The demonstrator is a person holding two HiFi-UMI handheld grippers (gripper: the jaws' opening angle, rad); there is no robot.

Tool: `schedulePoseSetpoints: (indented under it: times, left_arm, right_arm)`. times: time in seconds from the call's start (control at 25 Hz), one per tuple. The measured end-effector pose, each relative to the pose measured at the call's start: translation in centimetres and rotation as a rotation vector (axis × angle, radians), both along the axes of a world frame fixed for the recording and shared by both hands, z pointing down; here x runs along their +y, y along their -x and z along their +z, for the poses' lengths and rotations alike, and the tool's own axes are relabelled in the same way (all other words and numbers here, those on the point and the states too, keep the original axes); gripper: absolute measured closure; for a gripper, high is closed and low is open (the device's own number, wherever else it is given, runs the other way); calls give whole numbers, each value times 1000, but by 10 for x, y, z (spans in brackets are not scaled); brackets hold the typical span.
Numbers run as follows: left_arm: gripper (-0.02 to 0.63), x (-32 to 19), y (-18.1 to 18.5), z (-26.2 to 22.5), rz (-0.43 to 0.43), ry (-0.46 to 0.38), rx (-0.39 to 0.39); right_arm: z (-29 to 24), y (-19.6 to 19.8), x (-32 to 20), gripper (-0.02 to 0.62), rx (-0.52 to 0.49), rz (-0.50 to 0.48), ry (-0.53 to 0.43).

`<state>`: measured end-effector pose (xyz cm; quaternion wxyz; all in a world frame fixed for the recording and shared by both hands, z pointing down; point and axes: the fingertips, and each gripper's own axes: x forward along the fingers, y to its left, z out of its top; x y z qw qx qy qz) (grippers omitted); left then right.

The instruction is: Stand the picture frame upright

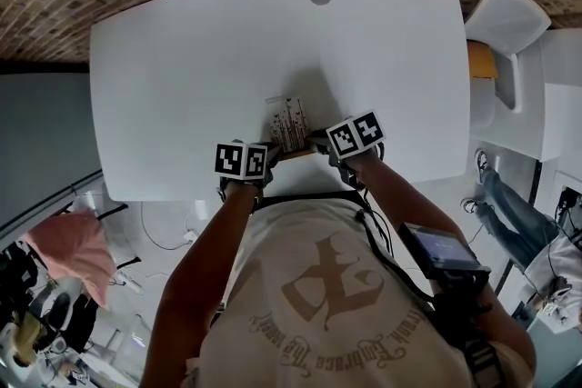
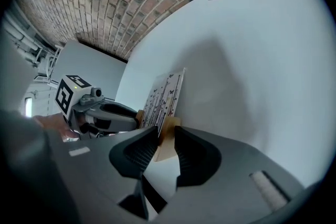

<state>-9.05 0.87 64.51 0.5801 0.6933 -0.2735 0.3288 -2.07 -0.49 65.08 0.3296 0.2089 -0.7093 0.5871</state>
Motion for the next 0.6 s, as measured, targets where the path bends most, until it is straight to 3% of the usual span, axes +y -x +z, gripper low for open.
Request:
schedulePoseSetpoints:
  times: [0.6]
  left_arm:
    - [509, 2, -2, -2, -35, -76, 8]
  right_arm:
    - [-4, -3, 5, 488, -16, 4, -118]
